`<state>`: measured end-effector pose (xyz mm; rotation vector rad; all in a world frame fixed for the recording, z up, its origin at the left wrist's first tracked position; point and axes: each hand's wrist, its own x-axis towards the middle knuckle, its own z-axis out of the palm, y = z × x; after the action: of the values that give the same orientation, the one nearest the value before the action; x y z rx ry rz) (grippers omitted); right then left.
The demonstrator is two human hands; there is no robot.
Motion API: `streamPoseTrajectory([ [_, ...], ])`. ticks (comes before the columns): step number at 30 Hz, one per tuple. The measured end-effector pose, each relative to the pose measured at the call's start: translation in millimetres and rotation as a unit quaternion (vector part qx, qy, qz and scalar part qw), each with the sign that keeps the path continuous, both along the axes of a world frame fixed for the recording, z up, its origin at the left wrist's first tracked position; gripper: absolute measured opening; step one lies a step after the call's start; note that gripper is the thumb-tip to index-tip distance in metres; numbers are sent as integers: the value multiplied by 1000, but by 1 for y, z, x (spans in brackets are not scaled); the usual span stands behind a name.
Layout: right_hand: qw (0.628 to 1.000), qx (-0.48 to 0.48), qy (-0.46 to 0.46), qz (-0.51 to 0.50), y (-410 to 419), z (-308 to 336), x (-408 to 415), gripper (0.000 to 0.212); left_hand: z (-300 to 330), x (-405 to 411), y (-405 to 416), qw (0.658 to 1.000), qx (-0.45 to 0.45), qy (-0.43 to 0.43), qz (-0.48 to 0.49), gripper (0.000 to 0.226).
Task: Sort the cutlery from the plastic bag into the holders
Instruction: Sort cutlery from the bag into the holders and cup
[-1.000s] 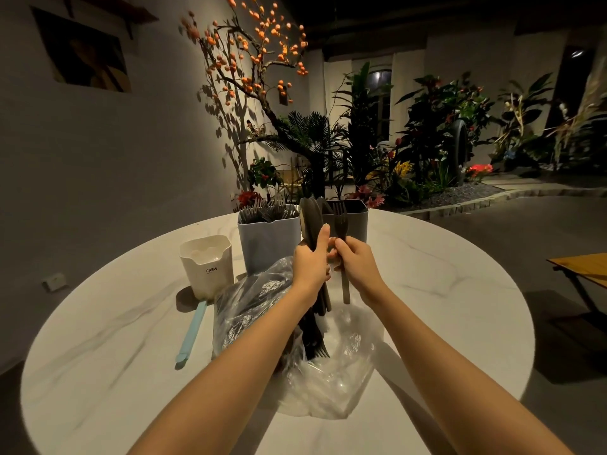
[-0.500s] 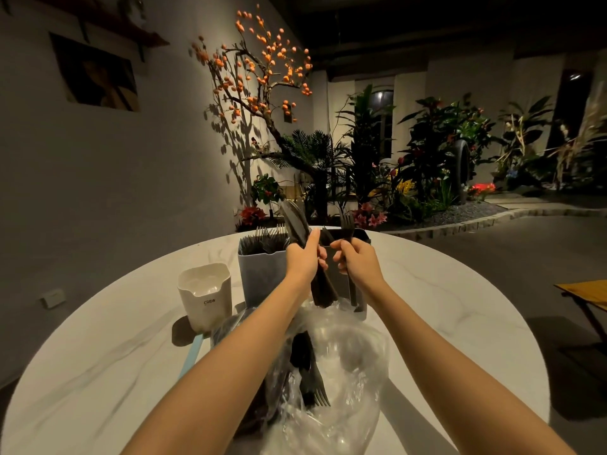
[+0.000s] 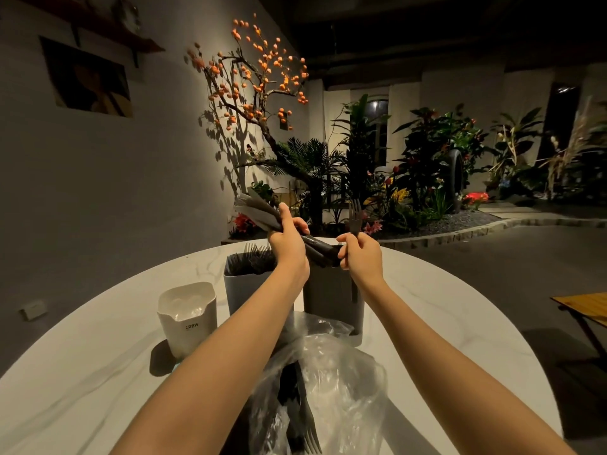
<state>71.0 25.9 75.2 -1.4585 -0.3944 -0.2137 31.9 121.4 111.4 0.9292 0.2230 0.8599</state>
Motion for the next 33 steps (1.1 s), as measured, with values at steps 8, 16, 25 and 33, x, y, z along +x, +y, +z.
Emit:
streamPoseTrajectory([
  [8, 996, -43, -34, -68, 6, -2, 11, 22, -9, 17, 7, 987, 141, 79, 10, 51],
  [16, 988, -102, -55, -103, 7, -6, 7, 23, -14, 16, 1, 960, 244, 134, -9, 47],
  [25, 990, -94, -20, -102, 8, -1, 11, 23, 10, 24, 17, 996, 13, 74, 37, 40],
  [33, 975, -164, -31, -146, 13, -1, 10, 26, -6, 22, 16, 954, 245, 170, -26, 37],
])
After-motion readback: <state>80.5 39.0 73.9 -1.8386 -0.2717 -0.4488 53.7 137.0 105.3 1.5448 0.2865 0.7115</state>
